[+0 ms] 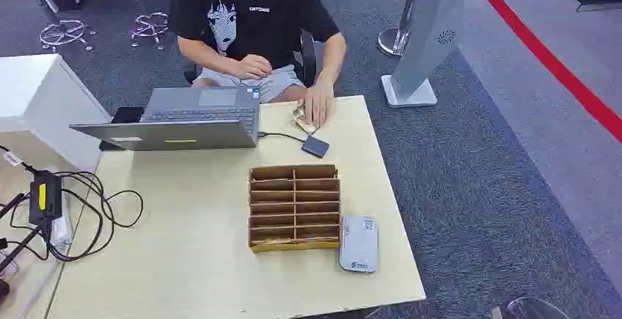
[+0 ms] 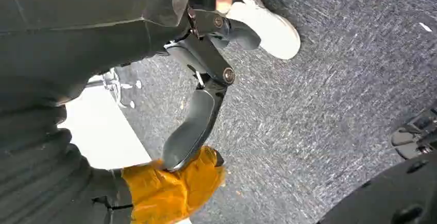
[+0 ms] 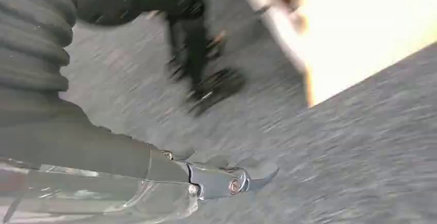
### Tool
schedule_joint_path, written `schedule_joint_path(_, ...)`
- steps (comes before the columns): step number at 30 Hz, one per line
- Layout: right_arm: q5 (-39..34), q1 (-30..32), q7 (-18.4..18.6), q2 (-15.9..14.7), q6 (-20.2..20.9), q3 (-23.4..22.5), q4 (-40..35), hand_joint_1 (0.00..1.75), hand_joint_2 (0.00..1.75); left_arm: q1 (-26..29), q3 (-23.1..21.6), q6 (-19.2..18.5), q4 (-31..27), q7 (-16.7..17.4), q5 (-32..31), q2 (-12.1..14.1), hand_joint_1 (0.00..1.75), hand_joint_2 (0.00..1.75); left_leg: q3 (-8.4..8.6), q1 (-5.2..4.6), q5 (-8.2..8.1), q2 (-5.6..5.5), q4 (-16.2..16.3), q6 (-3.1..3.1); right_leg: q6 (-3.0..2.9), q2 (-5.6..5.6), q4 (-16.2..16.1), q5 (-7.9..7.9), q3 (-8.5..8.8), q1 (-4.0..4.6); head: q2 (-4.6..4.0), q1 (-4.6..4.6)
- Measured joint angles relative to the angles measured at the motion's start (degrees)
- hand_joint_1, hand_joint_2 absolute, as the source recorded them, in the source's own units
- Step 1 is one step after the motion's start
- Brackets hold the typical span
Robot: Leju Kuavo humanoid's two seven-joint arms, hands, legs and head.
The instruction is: Pass the card to the sensor for recognition and then transmit it.
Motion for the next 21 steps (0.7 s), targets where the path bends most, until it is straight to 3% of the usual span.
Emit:
schedule_joint_path(9,-12.4,-3.2,-4.5,0.2,6.2,-1.7,-10.3,0.0,1.75,-0.6,3.2,0.1,0.5,1.0,-4.1,-0.5,0.0,1.75,0.04,-0.01,0.01,-0.04,0.0,0.0,0.0,-0.03,0.0,0.01,0.03,0.0,0.0,0.0)
schedule_joint_path(21,-15.9,-1.5,-12.2,3.7,5.5,5.5,-32.2,0.0,1.75,-0.7,6.6,-0.3,0.6,1.8,-7.2,-1.4,0.0,1.75,0.05,0.0,0.01,-0.03,0.0,0.0,0.0,-0.01,0.0,0.0,0.02,0.0,0.0,-0.02)
